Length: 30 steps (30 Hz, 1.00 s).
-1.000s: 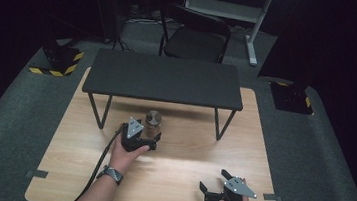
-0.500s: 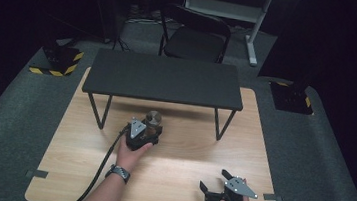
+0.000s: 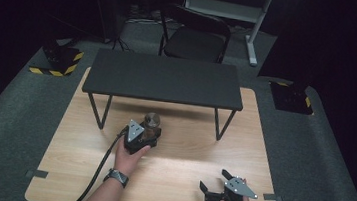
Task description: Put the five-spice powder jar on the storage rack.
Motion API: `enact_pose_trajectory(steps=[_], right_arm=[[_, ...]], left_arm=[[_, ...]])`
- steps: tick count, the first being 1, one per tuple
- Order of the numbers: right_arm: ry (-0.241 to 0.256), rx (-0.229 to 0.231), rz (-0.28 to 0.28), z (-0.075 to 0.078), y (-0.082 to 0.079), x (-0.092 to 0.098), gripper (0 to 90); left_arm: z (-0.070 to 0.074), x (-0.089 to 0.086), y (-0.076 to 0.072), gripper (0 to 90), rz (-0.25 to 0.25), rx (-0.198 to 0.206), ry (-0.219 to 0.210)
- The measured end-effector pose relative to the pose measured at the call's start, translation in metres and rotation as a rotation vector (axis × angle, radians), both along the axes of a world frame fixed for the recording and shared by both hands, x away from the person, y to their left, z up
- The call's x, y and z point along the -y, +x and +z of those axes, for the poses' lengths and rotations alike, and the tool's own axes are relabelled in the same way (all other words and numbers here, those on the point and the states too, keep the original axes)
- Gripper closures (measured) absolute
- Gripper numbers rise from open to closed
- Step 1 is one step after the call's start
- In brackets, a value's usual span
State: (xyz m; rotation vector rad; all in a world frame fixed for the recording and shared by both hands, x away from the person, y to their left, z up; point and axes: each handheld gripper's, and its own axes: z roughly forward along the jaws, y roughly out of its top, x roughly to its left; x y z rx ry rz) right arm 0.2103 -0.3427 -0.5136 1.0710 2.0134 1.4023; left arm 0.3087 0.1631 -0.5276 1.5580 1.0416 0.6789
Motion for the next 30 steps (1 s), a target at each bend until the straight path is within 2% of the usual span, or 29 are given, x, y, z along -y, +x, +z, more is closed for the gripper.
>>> enact_pose_trajectory(steps=[4,6,10,11,12,15,16,25,30], right_arm=[[0.000,0.000,0.000,0.000,0.000,0.000,0.7],[0.000,0.000,0.000,0.000,0.000,0.000,0.7],[-0.005,0.004,0.004,0.000,0.000,0.000,0.7],[-0.007,0.005,0.004,0.000,0.000,0.000,0.6],[-0.007,0.005,0.004,0.000,0.000,0.000,0.6],[-0.010,0.005,0.005,0.000,0.000,-0.001,0.7],[-0.010,0.005,0.005,0.000,0.000,-0.001,0.7],[-0.015,0.005,0.001,0.001,0.000,-0.002,0.7],[-0.013,0.003,-0.004,0.001,-0.001,-0.002,0.7]], left_arm=[[0.005,-0.004,-0.007,30.6,-0.003,0.007,-0.011],[0.009,-0.009,-0.011,30.6,-0.010,0.003,-0.033],[0.018,-0.012,-0.024,30.6,0.007,0.016,-0.025],[0.023,-0.015,-0.031,30.6,0.015,0.022,-0.019],[0.023,-0.015,-0.031,30.6,0.015,0.022,-0.019],[0.034,-0.020,-0.047,30.6,0.019,0.042,0.001],[0.034,-0.020,-0.047,30.6,0.019,0.042,0.001],[0.056,-0.028,-0.085,30.6,0.043,0.070,-0.004],[0.069,-0.027,-0.094,30.6,0.067,0.073,-0.010]])
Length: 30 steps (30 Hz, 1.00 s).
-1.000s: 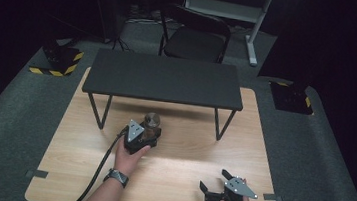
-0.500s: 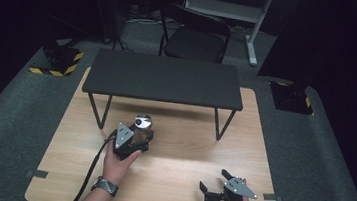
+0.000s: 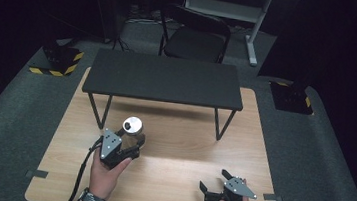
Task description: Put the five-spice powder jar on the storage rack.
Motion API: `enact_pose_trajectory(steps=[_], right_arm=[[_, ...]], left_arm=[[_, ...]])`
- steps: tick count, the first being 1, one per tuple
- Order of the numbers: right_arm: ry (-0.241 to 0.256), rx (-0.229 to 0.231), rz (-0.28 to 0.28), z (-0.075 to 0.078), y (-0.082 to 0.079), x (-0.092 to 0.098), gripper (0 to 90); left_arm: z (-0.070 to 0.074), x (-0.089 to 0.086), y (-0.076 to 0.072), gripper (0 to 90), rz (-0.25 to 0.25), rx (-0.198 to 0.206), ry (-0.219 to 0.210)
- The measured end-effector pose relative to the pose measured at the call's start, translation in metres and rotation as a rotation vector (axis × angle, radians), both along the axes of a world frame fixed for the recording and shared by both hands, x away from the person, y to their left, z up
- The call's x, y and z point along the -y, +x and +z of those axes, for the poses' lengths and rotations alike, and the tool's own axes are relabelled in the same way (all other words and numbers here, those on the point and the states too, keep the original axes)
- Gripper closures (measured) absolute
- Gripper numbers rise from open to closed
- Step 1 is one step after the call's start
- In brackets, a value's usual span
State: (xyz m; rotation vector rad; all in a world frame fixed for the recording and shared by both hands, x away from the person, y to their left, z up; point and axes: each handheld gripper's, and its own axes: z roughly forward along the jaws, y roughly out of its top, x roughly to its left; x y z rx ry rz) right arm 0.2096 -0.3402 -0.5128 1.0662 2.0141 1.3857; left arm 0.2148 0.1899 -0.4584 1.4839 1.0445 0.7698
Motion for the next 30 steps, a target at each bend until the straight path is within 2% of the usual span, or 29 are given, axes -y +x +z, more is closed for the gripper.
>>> enact_pose_trajectory(steps=[4,14,18,30], right_arm=[[0.003,0.001,-0.002,0.000,0.000,0.000,0.7],[0.005,0.004,0.000,-0.001,0.000,0.001,0.7],[0.005,0.004,0.002,-0.001,0.000,0.001,0.7],[0.005,0.005,0.004,-0.001,0.000,0.002,0.6]], left_arm=[[0.011,0.003,-0.003,30.6,0.018,0.013,0.016],[0.038,0.005,-0.003,30.6,0.054,0.040,0.025],[0.046,0.006,-0.002,30.6,0.059,0.055,0.024],[0.085,0.007,0.006,30.6,0.051,0.108,0.019]])
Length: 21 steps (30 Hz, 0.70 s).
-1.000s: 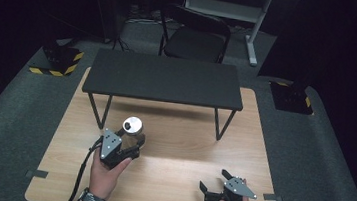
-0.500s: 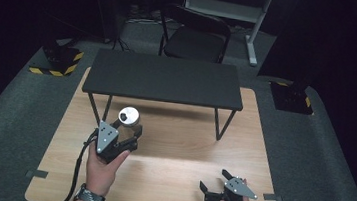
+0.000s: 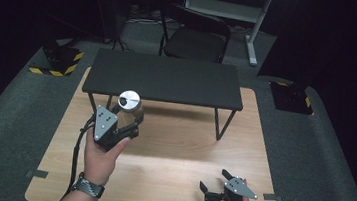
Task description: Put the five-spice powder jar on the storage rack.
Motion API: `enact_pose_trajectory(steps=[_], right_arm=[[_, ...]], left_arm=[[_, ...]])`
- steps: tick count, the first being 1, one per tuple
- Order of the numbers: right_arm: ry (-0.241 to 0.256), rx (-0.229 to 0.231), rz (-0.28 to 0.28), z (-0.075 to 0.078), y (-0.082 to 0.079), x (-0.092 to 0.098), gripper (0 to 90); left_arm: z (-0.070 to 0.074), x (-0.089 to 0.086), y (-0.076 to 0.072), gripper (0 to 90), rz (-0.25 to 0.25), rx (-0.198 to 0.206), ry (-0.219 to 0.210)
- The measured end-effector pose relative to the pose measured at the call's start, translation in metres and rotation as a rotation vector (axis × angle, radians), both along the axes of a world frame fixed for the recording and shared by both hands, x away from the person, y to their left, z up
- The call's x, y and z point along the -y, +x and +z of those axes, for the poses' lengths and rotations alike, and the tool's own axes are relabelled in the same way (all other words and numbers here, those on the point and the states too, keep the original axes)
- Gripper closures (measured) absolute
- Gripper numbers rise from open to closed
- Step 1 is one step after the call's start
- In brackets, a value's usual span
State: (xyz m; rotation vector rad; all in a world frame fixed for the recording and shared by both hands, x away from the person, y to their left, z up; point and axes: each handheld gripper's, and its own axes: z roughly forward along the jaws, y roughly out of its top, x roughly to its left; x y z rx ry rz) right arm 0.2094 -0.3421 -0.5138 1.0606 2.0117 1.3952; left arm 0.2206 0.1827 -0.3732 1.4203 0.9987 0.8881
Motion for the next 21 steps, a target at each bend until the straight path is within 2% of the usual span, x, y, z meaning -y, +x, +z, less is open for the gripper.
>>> enact_pose_trajectory(steps=[4,13,21], right_arm=[[0.000,0.000,0.000,0.000,0.000,0.000,0.7],[0.000,0.002,0.001,0.000,0.000,0.000,0.7],[0.006,0.004,0.000,-0.001,-0.001,0.001,0.7]], left_arm=[[0.012,0.000,0.006,30.6,-0.001,0.015,-0.002],[0.030,0.006,0.021,30.6,0.008,0.035,0.005],[0.037,0.012,0.040,30.6,0.012,0.065,0.002]])
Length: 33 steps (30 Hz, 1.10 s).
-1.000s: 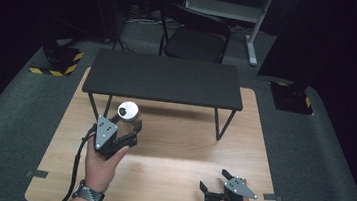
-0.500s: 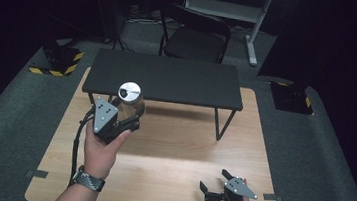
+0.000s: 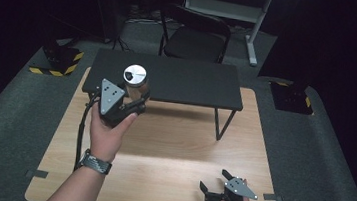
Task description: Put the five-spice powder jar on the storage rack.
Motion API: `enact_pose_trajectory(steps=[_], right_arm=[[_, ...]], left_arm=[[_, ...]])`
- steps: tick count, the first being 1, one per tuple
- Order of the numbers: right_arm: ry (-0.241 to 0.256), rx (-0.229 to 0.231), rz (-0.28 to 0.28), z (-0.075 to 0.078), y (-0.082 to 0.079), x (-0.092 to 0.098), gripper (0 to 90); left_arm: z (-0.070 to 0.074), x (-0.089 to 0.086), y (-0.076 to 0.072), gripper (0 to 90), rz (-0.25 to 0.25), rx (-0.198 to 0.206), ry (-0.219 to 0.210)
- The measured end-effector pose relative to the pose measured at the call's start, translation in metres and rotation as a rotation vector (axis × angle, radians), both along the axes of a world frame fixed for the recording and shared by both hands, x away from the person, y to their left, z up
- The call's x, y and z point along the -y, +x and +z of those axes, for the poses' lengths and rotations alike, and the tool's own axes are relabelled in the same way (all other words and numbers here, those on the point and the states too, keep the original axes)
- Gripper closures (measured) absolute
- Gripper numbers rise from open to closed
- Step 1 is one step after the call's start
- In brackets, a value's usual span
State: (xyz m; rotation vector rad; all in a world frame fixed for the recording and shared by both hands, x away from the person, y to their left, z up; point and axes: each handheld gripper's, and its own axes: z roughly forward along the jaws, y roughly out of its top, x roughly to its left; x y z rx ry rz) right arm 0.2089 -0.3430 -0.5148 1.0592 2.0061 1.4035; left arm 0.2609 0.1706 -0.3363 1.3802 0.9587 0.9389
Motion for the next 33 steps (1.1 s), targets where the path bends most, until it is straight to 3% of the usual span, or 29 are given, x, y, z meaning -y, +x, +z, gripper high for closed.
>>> enact_pose_trajectory(steps=[7,22,33], right_arm=[[0.006,-0.002,0.005,0.000,0.001,0.001,0.7],[0.012,0.003,0.007,-0.001,0.000,0.002,0.7],[0.017,0.006,0.018,-0.002,0.000,0.004,0.6]], left_arm=[[0.002,0.009,0.024,30.6,0.002,0.000,0.017],[0.001,0.017,0.069,30.6,0.032,-0.050,0.023],[-0.006,0.026,0.085,30.6,0.035,-0.090,0.024]])
